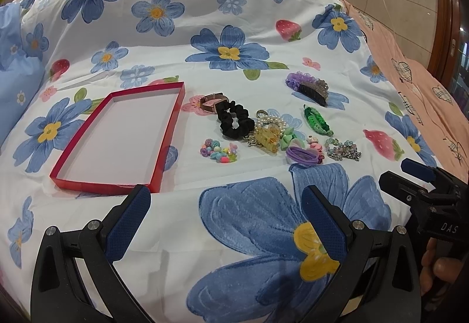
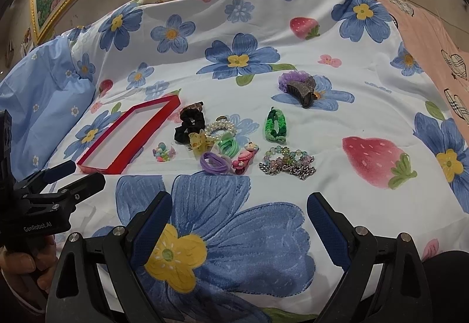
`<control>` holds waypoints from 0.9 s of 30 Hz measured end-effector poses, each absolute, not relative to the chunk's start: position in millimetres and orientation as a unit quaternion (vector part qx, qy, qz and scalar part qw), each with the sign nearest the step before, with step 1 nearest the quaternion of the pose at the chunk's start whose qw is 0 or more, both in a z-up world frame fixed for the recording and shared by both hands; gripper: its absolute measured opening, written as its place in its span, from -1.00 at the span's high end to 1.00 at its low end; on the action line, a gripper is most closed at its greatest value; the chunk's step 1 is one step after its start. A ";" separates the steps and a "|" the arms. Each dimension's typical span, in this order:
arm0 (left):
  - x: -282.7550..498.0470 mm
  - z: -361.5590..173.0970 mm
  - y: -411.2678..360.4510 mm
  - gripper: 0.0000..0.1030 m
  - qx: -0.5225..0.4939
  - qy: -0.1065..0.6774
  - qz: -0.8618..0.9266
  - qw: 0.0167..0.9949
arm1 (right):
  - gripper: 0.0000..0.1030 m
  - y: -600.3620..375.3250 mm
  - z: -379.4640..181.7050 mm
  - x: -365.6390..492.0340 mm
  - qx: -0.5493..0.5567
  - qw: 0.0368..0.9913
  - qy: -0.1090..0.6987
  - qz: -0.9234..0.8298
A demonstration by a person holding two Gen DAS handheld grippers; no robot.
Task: Organize jewelry
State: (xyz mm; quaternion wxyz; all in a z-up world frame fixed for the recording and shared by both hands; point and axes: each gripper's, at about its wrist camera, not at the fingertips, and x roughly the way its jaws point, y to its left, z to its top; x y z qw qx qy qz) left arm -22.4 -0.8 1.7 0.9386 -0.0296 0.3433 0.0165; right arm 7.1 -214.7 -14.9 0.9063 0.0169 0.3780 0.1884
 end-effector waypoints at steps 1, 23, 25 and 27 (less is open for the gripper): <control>-22.2 2.1 -0.6 -1.00 -0.029 0.343 0.017 0.939 | -0.84 -214.6 -14.6 7.4 0.017 0.907 0.377 0.189; 31.2 2.3 20.0 -0.98 -0.056 0.366 -0.006 0.929 | -0.82 -222.7 -14.1 45.8 0.041 0.902 0.381 0.200; 41.3 1.2 23.8 -0.87 -0.057 0.371 -0.006 0.927 | -0.81 -224.5 -15.0 55.1 0.048 0.900 0.385 0.199; 53.6 0.6 26.7 -0.72 -0.058 0.376 -0.009 0.925 | -0.73 -225.8 -15.7 64.7 0.052 0.899 0.388 0.198</control>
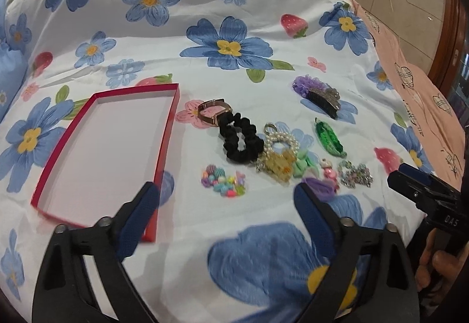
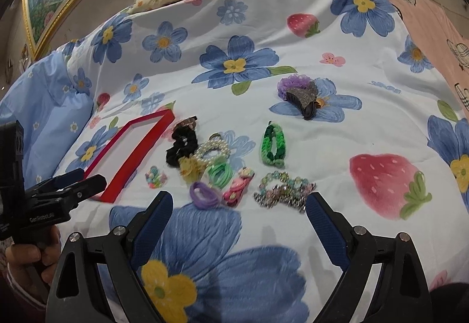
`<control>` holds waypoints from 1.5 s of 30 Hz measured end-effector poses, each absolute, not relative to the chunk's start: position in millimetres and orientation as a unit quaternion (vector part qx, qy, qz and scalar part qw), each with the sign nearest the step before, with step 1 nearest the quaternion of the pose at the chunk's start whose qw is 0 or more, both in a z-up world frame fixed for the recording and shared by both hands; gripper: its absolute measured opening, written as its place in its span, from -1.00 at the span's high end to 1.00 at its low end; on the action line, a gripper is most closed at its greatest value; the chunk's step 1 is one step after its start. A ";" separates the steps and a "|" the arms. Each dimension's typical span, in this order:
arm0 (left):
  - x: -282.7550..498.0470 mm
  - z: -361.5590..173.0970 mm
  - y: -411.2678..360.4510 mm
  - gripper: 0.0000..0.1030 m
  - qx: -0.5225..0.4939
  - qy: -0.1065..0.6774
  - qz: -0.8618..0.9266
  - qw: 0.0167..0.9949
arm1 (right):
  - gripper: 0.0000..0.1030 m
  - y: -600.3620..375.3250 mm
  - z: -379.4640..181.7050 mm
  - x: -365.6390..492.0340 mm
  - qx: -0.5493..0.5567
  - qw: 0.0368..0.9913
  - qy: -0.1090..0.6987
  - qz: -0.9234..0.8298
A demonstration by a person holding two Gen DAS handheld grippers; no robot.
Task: Organize jewelry
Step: 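Grasp the black scrunchie with the left tool while the right tool grasps the green braided tie, then carry both hair ties into the red tray and open both tools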
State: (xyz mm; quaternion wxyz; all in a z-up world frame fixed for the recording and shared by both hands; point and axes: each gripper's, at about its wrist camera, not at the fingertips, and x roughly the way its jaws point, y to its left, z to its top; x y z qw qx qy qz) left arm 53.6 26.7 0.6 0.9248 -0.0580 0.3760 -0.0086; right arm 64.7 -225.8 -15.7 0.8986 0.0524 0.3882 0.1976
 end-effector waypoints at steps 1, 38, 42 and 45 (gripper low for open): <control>59.0 0.3 27.5 -0.70 -0.057 0.378 -0.009 0.924 | -0.63 -226.4 -16.1 68.6 0.054 0.898 0.390 0.197; 187.8 -51.7 28.4 0.84 -0.083 0.474 -0.089 0.872 | 0.80 -217.9 -76.4 204.5 0.047 0.860 0.487 0.145; 174.3 -34.9 39.8 0.84 -0.096 0.457 -0.087 0.880 | 0.80 -211.4 -60.8 199.1 0.052 0.867 0.471 0.156; 161.9 -23.8 49.9 0.84 -0.107 0.447 -0.084 0.884 | 0.80 -202.2 -50.1 194.5 0.058 0.867 0.463 0.172</control>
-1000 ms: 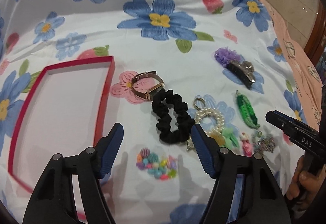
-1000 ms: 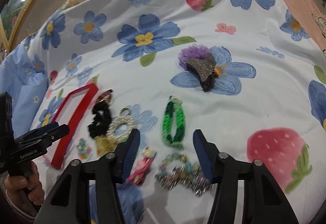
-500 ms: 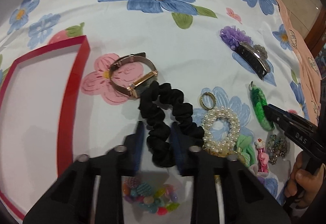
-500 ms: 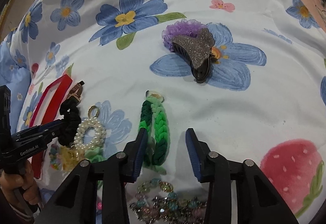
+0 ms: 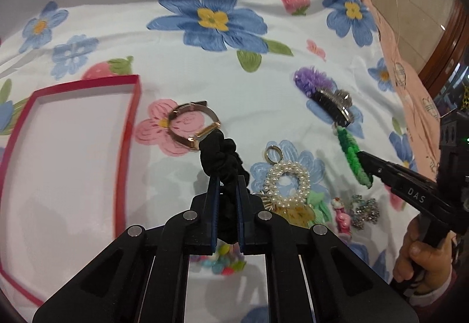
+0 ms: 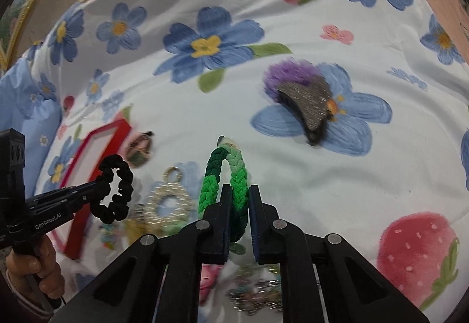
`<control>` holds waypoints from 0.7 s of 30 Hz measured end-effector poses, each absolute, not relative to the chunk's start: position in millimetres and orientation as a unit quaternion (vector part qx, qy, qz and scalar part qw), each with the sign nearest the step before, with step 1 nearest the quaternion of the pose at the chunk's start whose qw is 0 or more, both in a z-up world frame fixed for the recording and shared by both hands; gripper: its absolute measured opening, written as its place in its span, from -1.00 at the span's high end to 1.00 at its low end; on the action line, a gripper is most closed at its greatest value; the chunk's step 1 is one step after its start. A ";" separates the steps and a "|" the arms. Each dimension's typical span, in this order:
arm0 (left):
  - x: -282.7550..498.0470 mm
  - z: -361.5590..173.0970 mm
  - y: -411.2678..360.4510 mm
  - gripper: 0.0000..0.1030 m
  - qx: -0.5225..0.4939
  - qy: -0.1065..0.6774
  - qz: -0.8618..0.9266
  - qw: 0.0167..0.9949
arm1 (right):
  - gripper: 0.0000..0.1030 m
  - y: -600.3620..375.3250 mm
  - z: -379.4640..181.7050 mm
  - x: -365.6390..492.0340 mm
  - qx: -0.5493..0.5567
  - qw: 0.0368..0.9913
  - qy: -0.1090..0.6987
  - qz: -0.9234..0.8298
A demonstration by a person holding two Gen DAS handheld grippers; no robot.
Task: Organize jewelry
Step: 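Carry both hair ties into the red tray and open both tools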
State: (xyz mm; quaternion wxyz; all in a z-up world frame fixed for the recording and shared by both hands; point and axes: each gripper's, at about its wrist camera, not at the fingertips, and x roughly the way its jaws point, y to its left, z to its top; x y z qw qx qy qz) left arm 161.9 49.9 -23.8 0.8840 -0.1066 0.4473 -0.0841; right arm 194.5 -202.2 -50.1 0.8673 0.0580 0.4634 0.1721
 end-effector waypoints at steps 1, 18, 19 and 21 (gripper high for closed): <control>157.1 -19.9 54.2 0.84 -0.111 0.444 -0.083 0.885 | 0.80 -197.6 -47.0 192.8 0.061 0.866 0.463 0.181; 108.1 -1.3 137.5 0.84 -0.161 0.415 -0.018 0.895 | 0.79 -101.1 -27.0 165.8 0.051 0.839 0.460 0.287; 107.7 -1.1 141.3 0.84 -0.163 0.414 -0.014 0.895 | 0.79 -94.7 -27.0 165.8 0.049 0.836 0.461 0.292; 106.7 -1.2 154.5 0.84 -0.170 0.412 -0.005 0.895 | 0.79 -81.4 -26.9 166.0 0.045 0.833 0.462 0.302</control>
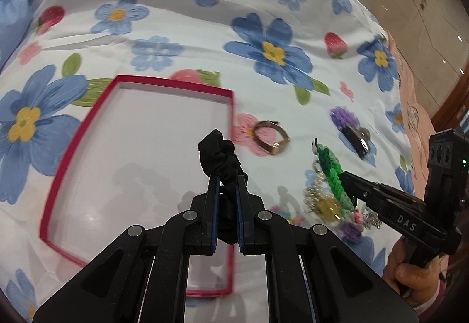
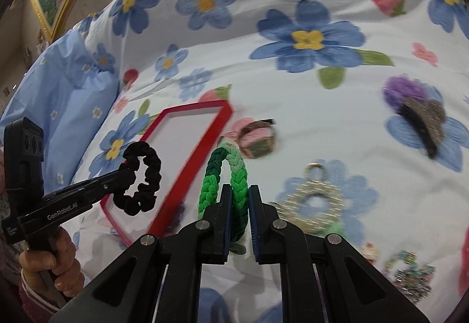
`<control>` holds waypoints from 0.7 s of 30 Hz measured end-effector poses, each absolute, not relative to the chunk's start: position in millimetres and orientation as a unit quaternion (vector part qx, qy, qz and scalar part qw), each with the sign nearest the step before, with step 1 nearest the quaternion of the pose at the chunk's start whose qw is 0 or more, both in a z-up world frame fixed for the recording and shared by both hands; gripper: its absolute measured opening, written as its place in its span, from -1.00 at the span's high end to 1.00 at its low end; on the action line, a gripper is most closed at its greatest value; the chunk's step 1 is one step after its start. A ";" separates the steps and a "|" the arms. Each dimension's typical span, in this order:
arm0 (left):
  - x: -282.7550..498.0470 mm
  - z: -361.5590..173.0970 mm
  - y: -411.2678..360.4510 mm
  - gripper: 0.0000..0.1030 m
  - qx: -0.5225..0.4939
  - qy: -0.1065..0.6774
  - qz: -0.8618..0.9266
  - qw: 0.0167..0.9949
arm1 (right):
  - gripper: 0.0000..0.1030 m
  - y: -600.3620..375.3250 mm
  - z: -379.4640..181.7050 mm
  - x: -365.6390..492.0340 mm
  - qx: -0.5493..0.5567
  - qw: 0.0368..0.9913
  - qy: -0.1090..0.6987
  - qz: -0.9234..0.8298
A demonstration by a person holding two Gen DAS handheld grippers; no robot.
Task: Organize jewelry
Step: 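Carry both hair ties into the red tray and open both tools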
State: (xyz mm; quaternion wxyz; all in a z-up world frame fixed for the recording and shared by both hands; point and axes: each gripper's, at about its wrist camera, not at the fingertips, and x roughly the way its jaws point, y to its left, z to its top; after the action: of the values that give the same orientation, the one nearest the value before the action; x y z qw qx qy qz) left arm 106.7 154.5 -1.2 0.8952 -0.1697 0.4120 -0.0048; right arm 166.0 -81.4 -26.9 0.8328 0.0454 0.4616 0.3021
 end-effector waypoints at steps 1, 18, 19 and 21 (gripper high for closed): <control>106.2 -1.3 160.0 0.84 -0.172 0.411 -0.001 0.895 | 0.79 -74.7 -27.2 166.1 0.043 0.831 0.461 0.307; 135.2 -27.6 244.1 0.84 -0.211 0.420 0.038 0.882 | 0.79 52.5 -46.1 198.5 0.012 0.800 0.470 0.372; 139.3 -30.5 247.8 0.84 -0.213 0.422 0.037 0.881 | 0.79 58.2 -49.4 201.8 0.010 0.798 0.472 0.373; 146.1 -35.3 254.0 0.84 -0.216 0.424 0.037 0.878 | 0.79 68.1 -55.2 208.3 0.005 0.796 0.477 0.373</control>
State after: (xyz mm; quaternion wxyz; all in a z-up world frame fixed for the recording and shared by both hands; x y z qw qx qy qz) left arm 146.1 254.0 -35.3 0.8785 -0.2163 0.4244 0.0369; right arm 208.3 68.1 -55.2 0.7960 0.0049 0.4767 0.3729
